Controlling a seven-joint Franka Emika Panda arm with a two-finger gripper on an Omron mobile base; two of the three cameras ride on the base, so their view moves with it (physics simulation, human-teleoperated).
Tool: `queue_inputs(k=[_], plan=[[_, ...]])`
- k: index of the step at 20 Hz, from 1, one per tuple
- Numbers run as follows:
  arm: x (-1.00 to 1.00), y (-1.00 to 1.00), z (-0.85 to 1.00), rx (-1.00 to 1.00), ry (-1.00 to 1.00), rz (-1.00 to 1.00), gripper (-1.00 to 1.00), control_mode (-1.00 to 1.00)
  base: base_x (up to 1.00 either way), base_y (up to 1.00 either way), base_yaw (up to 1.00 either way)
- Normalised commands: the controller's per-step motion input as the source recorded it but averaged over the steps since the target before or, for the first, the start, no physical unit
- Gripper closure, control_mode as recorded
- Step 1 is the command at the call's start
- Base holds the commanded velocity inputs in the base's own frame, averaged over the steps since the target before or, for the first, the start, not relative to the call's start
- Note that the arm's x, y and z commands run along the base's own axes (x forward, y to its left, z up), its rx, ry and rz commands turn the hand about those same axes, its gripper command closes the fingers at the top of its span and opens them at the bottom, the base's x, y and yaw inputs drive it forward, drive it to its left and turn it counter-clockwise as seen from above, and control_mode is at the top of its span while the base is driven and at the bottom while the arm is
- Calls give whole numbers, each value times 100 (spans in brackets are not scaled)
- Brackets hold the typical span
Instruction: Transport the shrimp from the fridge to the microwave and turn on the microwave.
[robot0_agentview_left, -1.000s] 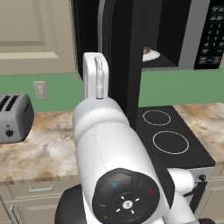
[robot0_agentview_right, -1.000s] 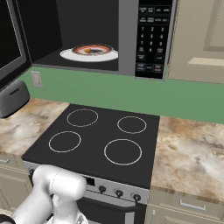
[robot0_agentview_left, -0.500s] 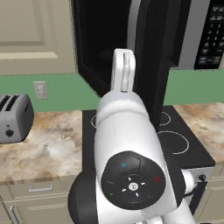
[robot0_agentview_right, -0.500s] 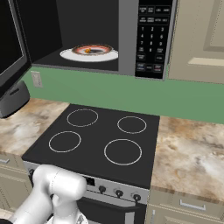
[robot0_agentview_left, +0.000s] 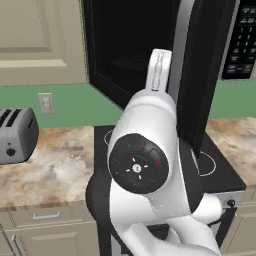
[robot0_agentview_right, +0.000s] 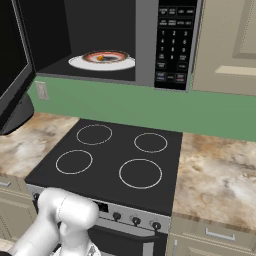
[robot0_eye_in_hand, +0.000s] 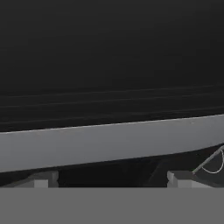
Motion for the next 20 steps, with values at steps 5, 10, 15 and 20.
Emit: queue_inputs(k=[5,10,15,20], plan=[[30,-50,0,0,6,-20,-100,-100,0,0,0],[31,-48,0,0,6,-22,-100,-100,0,0,0],[36,-45,0,0,3,-19,-100,-100,0,0,0],[53,-34,0,2,1,-3,-100,-100,0,0,0]])
